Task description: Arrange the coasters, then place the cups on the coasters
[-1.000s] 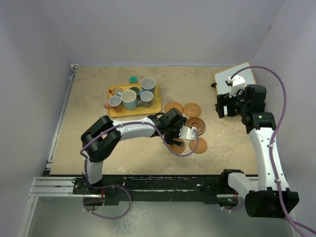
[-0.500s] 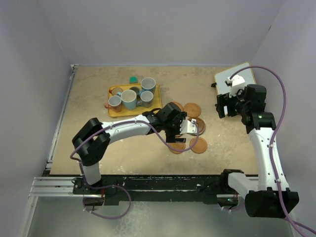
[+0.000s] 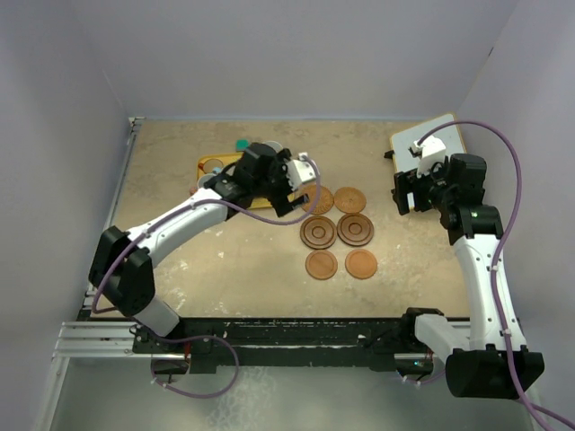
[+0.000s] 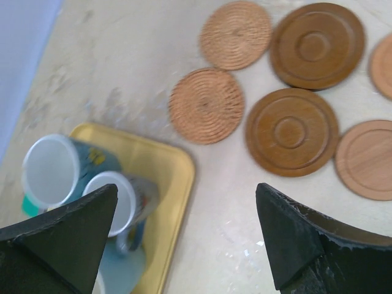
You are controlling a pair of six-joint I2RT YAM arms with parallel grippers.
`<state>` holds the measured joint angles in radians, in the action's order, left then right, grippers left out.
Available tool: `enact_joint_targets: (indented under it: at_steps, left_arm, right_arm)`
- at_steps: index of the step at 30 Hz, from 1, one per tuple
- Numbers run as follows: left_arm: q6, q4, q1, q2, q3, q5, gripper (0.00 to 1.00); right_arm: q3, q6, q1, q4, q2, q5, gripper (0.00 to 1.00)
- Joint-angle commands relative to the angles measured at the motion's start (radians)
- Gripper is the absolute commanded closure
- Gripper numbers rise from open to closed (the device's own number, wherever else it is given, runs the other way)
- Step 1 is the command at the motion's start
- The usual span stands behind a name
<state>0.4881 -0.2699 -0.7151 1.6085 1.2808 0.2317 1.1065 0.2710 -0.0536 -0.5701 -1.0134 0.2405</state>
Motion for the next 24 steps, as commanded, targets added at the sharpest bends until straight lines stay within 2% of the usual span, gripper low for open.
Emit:
enact_joint_targets:
  at_steps: [1, 7, 12, 17, 24]
  left_arm:
    - [-0.074, 0.009, 0.111, -0.107, -0.02, 0.011, 0.1]
    - [-0.114, -0.012, 0.26, -0.188, -0.055, 0.032, 0.1]
    - [-0.137, -0.029, 0.39, -0.175, -0.031, 0.085, 0.11]
    - [-0.121, -0.067, 0.494, -0.083, 0.05, 0.152, 0.14]
    - [-0.021, -0.231, 0.562, 0.119, 0.243, 0.191, 0.27]
  right_arm:
    - [0.004, 0.019, -0.005, 0.033, 0.016, 0.047, 0.19]
    - [-0.002, 0.034, -0.005, 0.031, 0.0, 0.097, 0.19]
    - [-0.002, 0.049, -0.004, 0.024, -0.004, 0.137, 0.19]
    - [-0.007, 0.052, -0.005, 0.029, 0.002, 0.136, 0.19]
    - [-0.003, 0.059, -0.003, 0.022, 0.001, 0.134, 0.19]
